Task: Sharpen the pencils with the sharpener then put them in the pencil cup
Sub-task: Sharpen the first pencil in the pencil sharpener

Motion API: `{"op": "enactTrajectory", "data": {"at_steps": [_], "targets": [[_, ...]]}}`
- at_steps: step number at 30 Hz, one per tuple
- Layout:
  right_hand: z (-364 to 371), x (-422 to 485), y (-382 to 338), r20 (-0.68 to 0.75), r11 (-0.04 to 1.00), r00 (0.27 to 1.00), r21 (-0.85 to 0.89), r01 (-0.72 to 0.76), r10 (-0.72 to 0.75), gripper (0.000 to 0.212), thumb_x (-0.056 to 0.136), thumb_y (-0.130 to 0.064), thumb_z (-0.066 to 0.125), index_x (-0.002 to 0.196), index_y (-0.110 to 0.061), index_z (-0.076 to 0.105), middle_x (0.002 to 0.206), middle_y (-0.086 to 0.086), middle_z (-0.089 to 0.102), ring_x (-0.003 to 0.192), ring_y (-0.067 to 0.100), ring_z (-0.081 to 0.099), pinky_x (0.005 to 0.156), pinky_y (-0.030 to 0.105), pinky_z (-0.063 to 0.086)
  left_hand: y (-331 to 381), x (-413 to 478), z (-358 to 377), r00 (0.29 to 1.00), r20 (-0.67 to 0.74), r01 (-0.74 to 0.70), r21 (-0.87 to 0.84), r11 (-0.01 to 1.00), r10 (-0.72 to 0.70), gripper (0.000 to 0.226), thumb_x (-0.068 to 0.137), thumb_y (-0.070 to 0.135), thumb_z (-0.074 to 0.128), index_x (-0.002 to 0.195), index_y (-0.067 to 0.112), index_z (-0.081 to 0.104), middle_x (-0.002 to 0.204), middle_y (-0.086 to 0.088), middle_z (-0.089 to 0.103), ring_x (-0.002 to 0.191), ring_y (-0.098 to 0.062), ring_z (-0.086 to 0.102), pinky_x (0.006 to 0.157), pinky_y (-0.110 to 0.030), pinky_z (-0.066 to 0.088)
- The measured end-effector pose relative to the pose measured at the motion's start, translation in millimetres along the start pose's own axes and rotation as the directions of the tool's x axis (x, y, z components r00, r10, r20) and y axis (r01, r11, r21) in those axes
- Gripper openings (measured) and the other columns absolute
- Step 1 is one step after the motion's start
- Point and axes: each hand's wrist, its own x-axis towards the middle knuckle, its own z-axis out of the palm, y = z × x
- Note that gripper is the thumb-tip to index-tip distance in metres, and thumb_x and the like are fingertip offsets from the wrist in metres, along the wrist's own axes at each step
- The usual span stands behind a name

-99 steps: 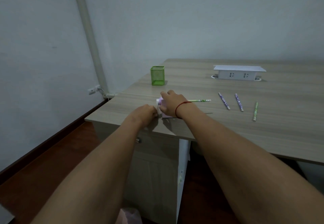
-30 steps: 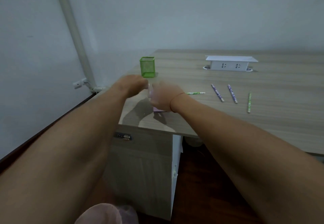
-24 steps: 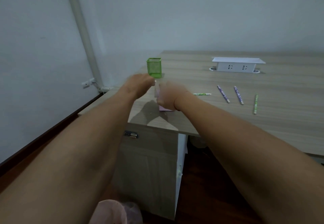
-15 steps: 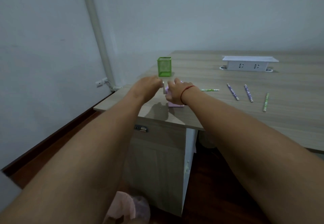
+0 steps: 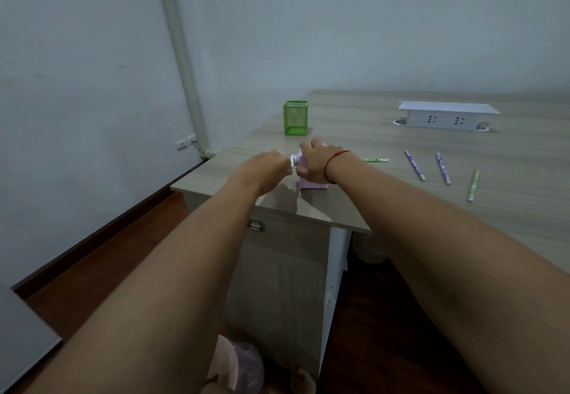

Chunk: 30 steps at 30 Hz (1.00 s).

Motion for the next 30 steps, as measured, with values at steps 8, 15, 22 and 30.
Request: {"op": "enactTrajectory", "data": {"at_steps": [8, 15, 22, 30], "targets": [[-3.9, -7.1, 1.3, 0.012, 0.999, 0.999, -0.034, 0.033, -0.032, 0.051, 0.100, -0.040, 0.034, 0.143, -0.013, 0.030, 0.145, 0.015, 0.031, 0.130, 0.033, 0.043, 0.104, 0.046, 0.038, 5.8, 0.8, -4.7, 0.996, 0.057, 0.070, -0.038, 0.997, -0.067, 0.025, 0.098, 0.019, 0.046, 0.103, 0.000, 0.061, 0.102, -0.022, 0.063, 0.090, -0.034, 0.060, 0.073, -0.036, 0.041], [-1.7, -4.8, 1.8, -0.007, 1.000, 1.000, -0.011, 0.015, -0.015, 0.054, 0.098, -0.041, 0.035, 0.144, -0.013, 0.029, 0.146, 0.014, 0.031, 0.127, 0.034, 0.045, 0.101, 0.046, 0.040, 6.6, -0.1, -2.9, 0.995, 0.048, 0.083, -0.012, 0.997, -0.082, 0.025, 0.099, 0.018, 0.045, 0.105, 0.001, 0.061, 0.102, -0.020, 0.064, 0.091, -0.034, 0.061, 0.070, -0.033, 0.039], [2.3, -0.4, 2.2, -0.033, 1.000, 0.999, -0.008, 0.004, -0.004, 0.058, 0.097, -0.044, 0.035, 0.143, -0.010, 0.029, 0.145, 0.014, 0.034, 0.123, 0.035, 0.049, 0.097, 0.045, 0.041, 7.7, -0.7, 20.5, 0.988, 0.136, 0.070, 0.060, 0.996, -0.077, 0.022, 0.095, 0.012, 0.048, 0.108, 0.003, 0.063, 0.105, -0.016, 0.064, 0.094, -0.030, 0.063, 0.077, -0.033, 0.047], [7.6, 4.6, 9.9, -0.088, 0.999, 0.995, 0.003, 0.049, -0.048, 0.055, 0.094, -0.046, 0.039, 0.136, -0.011, 0.037, 0.137, 0.015, 0.042, 0.116, 0.036, 0.053, 0.094, 0.047, 0.044, -8.2, 37.0, 19.6, 0.961, 0.276, -0.005, 0.035, 0.999, -0.005, 0.028, 0.095, 0.026, 0.047, 0.113, 0.010, 0.062, 0.112, -0.017, 0.062, 0.101, -0.033, 0.059, 0.086, -0.037, 0.045]]}}
